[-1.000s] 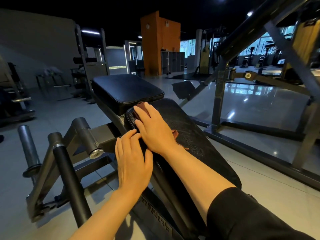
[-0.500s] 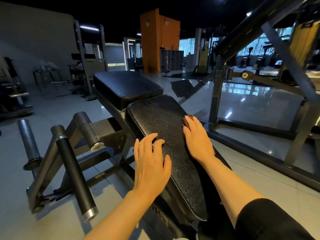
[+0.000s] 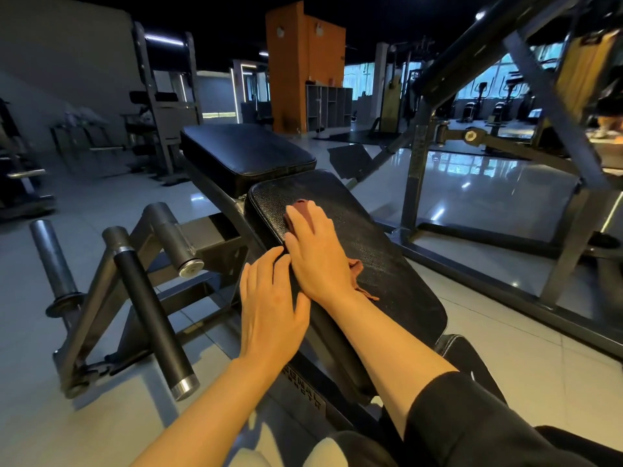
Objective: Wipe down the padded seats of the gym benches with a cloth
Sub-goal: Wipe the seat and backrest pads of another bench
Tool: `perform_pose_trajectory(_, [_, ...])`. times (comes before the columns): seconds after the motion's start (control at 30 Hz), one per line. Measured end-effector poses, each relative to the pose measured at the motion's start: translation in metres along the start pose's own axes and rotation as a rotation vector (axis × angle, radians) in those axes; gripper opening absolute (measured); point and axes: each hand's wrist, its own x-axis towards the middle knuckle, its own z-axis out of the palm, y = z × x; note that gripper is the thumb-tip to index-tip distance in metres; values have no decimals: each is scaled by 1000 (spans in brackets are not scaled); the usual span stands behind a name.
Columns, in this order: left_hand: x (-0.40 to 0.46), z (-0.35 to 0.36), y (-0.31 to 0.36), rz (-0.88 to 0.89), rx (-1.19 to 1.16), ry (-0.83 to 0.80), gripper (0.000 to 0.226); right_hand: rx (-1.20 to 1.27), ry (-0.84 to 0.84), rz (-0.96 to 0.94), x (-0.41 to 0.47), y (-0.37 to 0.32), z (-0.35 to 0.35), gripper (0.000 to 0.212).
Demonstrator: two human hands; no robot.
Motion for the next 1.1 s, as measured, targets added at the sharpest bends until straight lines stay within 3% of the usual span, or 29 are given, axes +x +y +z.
perform_pose_trajectory(0.2, [-15,11,18,20,-5,-26,52,-7,-27,11,-22,27,-19,47])
perform_pose_trajectory(0.43, [-36,27,42,85,-63,-63,45,-64,78,316,-68,108,-51,45])
perform_pose_trajectory(0.57, [-46,31,41,78,-94,-53,43,-31,155,465,-74,103,-45,45])
perform_pose_trajectory(0.63, [-51,33,41,72,-98,-38,47,-41,145,421,-71,77,-36,47])
perform_pose_trajectory(0.73, [-56,37,41,61,-138,-5,52,22,47,176,-78,41,-23,48])
perform_pose_trajectory(0.87, [-69,47,41,45,-179,22,50,68,-29,52,-90,51,-28,49])
perform_pose_trajectory(0.93, [-75,52,44,39,-177,23,48,10,-30,72,-93,70,-34,49])
perform_pose_trajectory(1.1, [-85,57,63,29,-166,9,46,-19,51,333,-105,114,-51,48])
